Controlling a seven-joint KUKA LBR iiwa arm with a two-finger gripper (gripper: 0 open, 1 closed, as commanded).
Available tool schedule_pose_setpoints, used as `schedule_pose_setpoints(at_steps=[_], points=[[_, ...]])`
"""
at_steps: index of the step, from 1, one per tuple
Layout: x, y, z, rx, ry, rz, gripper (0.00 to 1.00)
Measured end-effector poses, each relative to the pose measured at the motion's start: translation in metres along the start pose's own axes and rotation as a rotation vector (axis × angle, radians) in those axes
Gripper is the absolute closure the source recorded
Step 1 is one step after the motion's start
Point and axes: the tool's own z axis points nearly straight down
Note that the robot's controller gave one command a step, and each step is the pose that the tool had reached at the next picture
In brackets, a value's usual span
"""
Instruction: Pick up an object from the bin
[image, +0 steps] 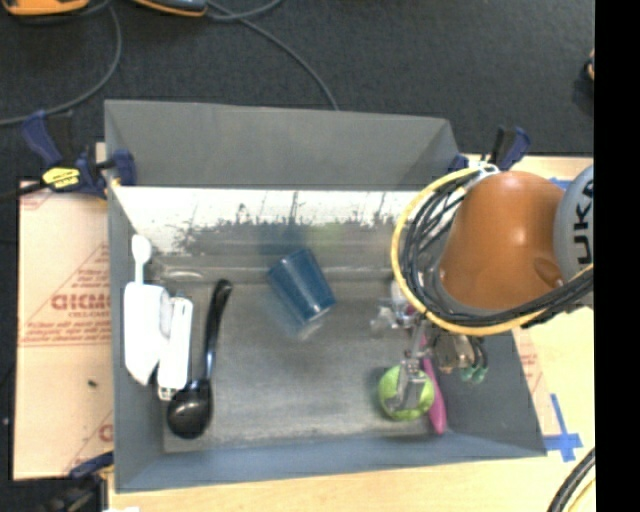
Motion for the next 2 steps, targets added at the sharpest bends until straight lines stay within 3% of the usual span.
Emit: schedule_pose_setpoints(at_steps=[1,2], points=[[-0.002,0.000,-0.004,0.001,-0.009,-0.001,0.00],[-0.008,-0.061,0.118,0.000,-0.008,0.113,0.00]])
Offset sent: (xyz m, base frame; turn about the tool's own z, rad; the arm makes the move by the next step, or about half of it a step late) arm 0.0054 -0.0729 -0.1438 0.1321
